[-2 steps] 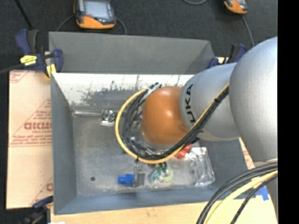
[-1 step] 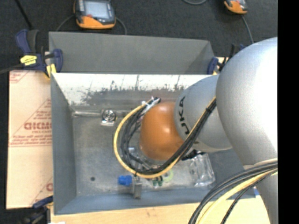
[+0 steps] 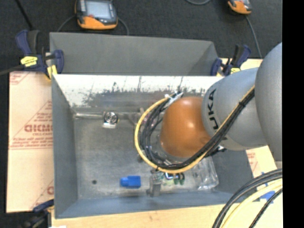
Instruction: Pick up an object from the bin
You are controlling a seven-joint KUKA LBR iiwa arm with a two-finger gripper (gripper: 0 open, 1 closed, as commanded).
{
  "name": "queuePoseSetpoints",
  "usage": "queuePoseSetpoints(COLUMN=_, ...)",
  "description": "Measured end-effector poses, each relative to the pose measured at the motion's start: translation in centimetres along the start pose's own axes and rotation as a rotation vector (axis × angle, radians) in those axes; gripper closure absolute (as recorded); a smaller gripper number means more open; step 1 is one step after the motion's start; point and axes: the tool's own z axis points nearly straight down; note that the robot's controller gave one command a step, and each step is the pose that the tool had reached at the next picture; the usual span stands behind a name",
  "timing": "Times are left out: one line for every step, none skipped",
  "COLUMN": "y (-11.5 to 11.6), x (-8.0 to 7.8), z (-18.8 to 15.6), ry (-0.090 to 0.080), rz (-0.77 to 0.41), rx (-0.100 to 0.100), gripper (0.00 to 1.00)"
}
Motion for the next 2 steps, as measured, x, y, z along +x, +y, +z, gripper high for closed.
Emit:
queuePoseSetpoints(y=2.8, x=-0.43, z=4.33, ry=-0.011, rz=0.073, rx=-0.003, gripper=0.0)
queuePoseSetpoints(y=2.77, x=0.02, z=4.45, ry=0.002, rz=0.075, rx=-0.003, gripper=1.0)
